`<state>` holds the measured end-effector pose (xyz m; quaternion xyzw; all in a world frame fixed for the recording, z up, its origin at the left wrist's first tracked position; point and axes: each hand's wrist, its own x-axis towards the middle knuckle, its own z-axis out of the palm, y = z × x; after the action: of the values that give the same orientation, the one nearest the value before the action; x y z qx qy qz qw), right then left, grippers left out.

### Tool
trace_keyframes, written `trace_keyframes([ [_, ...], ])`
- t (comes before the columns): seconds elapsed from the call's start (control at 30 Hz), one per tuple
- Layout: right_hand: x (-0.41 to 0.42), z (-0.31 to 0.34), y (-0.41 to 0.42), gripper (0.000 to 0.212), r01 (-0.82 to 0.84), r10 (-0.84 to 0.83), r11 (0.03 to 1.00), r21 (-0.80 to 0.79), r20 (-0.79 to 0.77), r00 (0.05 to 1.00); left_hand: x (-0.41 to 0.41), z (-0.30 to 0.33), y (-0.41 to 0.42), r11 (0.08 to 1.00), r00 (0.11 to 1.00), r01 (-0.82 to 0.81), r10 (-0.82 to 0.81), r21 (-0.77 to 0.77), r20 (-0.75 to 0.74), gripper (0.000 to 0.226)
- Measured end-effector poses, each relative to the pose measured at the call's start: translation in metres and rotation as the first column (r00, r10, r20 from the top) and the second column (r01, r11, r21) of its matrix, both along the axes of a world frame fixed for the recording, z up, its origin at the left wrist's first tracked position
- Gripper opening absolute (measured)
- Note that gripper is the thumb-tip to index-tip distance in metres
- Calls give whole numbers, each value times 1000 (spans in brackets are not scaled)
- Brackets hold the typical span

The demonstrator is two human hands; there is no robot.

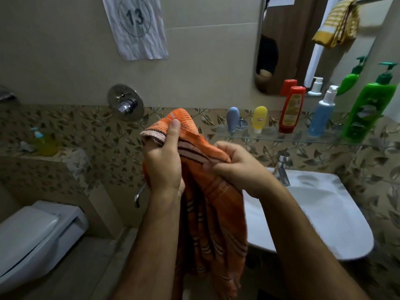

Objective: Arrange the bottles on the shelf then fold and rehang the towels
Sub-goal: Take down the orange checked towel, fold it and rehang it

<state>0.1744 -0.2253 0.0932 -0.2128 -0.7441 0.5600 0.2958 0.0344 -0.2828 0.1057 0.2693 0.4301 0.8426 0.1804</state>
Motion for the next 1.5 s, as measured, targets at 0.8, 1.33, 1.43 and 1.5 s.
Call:
trace_keyframes([
  [0.8,-25,-7,39,24,251,-225,766,592,-119,967,23,-46,12,909,934,346,-357,-233,-3,35],
  [1.33,-63,22,9,18,145,-119,982,120,-197,973,-52,-119,-9,889,967,213,-251,-406,-44,57],
  [1.43,-63,22,6,24,123,-103,989,83,-212,972,-53,-134,-14,791,858,501,-507,-350,84,43],
  [1.5,-62,22,7,21,146,-134,988,40,-227,965,-55,-135,-20,787,857,500,-509,-361,78,30],
])
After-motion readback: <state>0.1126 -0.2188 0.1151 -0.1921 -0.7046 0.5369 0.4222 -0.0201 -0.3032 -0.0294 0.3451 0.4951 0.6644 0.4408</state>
